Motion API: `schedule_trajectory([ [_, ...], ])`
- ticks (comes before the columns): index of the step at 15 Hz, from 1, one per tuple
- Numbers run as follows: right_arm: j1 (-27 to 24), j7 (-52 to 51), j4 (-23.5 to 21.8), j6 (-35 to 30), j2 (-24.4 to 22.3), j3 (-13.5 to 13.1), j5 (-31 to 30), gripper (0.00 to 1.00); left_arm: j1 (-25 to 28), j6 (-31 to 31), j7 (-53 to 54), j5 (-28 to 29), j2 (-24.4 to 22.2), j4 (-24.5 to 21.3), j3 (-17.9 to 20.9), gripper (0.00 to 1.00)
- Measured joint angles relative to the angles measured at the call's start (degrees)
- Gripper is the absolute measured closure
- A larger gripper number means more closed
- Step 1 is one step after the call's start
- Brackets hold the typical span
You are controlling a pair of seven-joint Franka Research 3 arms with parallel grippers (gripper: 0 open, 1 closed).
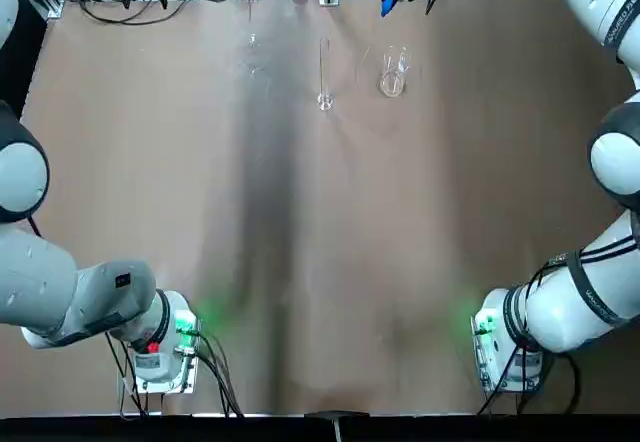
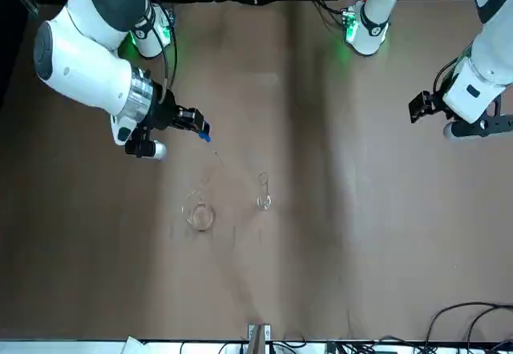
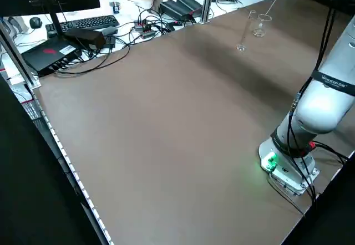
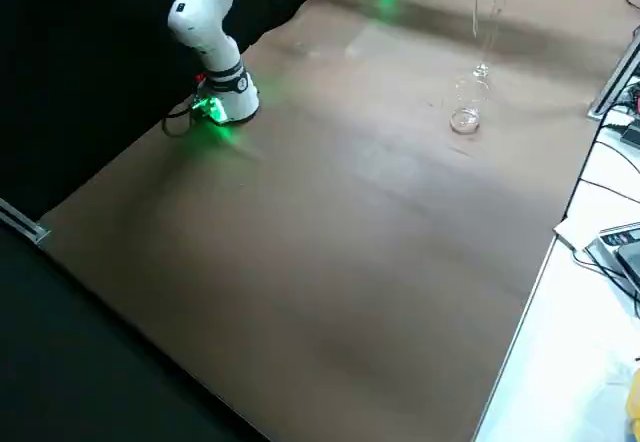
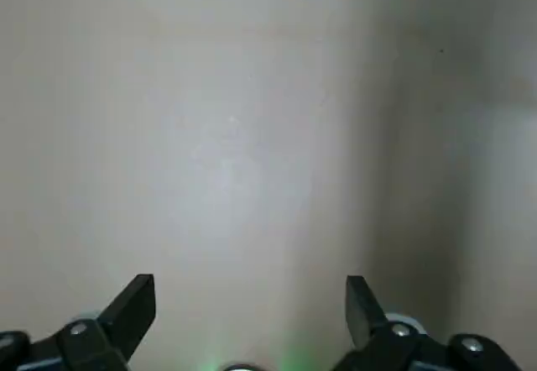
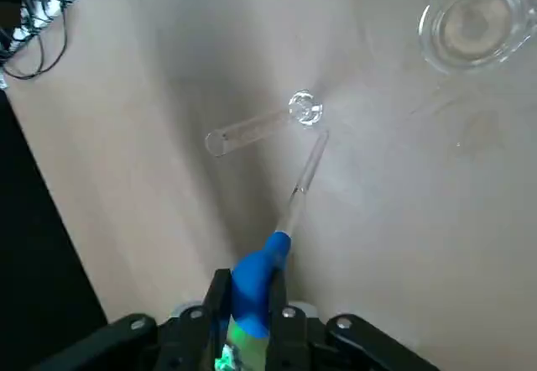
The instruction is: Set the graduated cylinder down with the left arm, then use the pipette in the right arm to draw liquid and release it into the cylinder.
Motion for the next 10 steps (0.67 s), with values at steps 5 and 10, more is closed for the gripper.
schedule_trajectory([
  [5, 0.0, 0.65, 0.32, 0.0, -0.96, 0.01, 3.64, 0.77, 0.0, 0.0, 0.0, 0.0, 0.24, 0.0, 0.0, 0.0],
  [10, 1.37, 4.46, 1.93, 0.01, -1.13, 0.19, 4.63, 0.77, -0.03, 0.0, 0.0, 0.0, 0.32, 0.0, -0.26, 0.0],
])
